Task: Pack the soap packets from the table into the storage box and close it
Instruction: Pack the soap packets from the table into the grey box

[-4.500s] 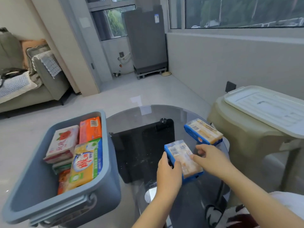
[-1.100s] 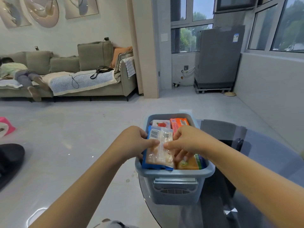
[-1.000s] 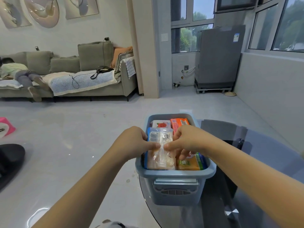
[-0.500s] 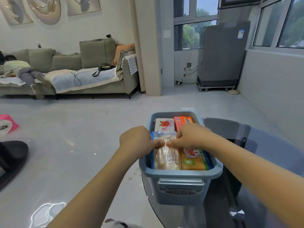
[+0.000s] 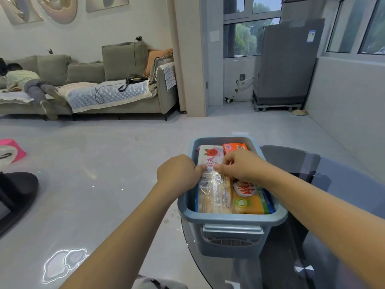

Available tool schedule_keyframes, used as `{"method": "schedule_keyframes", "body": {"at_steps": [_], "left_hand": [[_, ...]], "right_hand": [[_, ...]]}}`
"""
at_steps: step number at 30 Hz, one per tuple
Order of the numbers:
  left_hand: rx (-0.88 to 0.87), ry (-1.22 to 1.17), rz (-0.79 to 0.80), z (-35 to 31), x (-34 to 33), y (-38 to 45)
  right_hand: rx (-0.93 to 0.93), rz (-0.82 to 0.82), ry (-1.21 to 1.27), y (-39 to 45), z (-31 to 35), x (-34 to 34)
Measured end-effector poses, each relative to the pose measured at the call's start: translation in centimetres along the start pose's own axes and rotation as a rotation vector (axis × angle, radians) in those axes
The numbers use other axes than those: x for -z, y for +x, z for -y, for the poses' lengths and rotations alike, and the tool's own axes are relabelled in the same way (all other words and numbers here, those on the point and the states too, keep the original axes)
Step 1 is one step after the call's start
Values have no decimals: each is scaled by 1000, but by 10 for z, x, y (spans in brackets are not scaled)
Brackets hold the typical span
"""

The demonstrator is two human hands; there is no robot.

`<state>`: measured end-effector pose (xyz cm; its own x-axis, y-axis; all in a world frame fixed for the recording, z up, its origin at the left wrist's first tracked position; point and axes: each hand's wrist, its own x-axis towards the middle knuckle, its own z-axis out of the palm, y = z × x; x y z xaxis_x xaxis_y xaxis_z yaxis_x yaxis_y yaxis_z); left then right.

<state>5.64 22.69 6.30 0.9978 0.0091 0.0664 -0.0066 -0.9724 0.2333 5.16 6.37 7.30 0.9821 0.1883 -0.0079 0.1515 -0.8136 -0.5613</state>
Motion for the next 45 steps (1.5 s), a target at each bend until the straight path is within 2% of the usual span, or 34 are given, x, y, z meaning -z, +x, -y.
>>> {"method": "schedule_keyframes", "body": {"at_steps": [3,6,11,14,18,21,24,26,28,31,34,39,45], "left_hand": [[-7,153,34,-7,3,6],[-21,158,-36,-8,2,7],[9,-242,-107,4,-12,2],[65,-425,-45,8,-14,2],[91,-470,-14,4,-10,0],[102,-571,-11,5,-8,-14],[113,-746,-6,10,-10,-37],[137,-849,41,12,-12,-54],[145,-915,46,13,-15,-65],[141,-987,-2,12,-19,-77],[201,-1140,-59,8,-26,-83],[277,-1443,2,5,-33,-72],[232,-1551,163,-18,-37,-41]], "right_hand": [[6,87,-190,7,4,2],[-20,24,-386,13,5,-7],[-51,-7,-127,8,-4,-3],[-70,-36,-184,7,-4,-2],[-41,-95,-228,7,-4,-7],[9,-88,-71,-2,-10,-7],[45,-266,113,-11,-22,-1],[39,-467,-8,-16,-31,1],[-81,-526,-100,-19,-42,3],[-298,-307,138,-27,-48,7],[-371,-188,461,-34,-53,8],[-389,-229,783,-46,-59,6],[-431,-370,984,-70,-90,10]]}}
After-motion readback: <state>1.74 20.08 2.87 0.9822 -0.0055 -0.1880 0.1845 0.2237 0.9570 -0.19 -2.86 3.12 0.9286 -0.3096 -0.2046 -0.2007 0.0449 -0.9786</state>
